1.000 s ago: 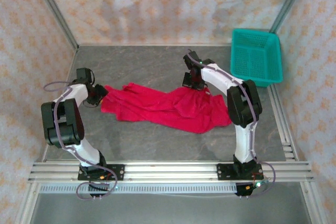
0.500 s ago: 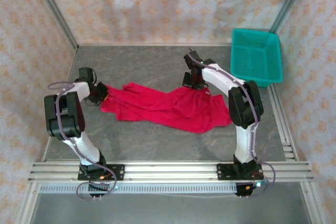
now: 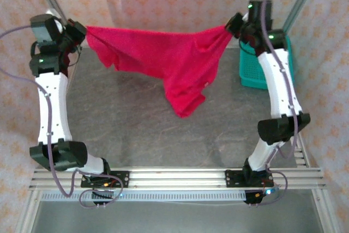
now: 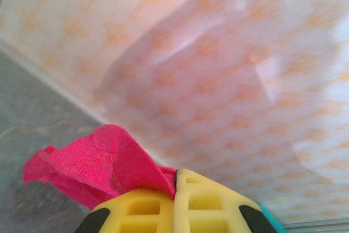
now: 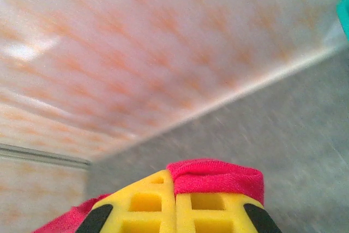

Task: Fold the inside-out t-shirt

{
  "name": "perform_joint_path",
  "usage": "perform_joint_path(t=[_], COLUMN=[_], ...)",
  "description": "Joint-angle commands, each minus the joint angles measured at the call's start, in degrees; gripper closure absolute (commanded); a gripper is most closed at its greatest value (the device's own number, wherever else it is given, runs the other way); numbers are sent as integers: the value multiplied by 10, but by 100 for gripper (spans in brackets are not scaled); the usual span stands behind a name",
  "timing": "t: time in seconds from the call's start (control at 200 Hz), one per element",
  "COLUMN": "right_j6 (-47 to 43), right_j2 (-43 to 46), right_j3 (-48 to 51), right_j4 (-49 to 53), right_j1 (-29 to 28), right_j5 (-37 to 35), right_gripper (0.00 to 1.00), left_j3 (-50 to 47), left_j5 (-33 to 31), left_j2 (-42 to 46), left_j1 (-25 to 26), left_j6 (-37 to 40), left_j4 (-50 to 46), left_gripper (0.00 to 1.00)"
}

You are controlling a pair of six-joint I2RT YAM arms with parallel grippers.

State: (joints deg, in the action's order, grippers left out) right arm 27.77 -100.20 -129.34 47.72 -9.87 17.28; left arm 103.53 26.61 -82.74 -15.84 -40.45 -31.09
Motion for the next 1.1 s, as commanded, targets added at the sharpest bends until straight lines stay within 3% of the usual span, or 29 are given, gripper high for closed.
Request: perform_joint_path(t=[0.0,0.11,0.205,0.595,0.876,1.096], right_j6=[10,3,0,-10,-37,-51], right_j2=[23,40,59,256,299,290], right_j3=[-92,-129,-120,85,65,71], right_j4=[45,33,39,16,71,79], right_j1=[13,15,15,15,15,15], right_j5=[14,26,38,33,-2,-21], right_gripper=[100,100,100,100,100,100], left_j3=[44,66,82,38,27,6], left_j5=[38,65,63,83,88,91], left_j2=[-3,6,11,124,188,190], left_j1=[-12,-12,-12,-15,-15,-15], left_j6=[-36,-48,-35,14,56,69], left_j4=[-3,23,-9,-92,-150,-152], left_gripper=[100,100,100,100,100,100])
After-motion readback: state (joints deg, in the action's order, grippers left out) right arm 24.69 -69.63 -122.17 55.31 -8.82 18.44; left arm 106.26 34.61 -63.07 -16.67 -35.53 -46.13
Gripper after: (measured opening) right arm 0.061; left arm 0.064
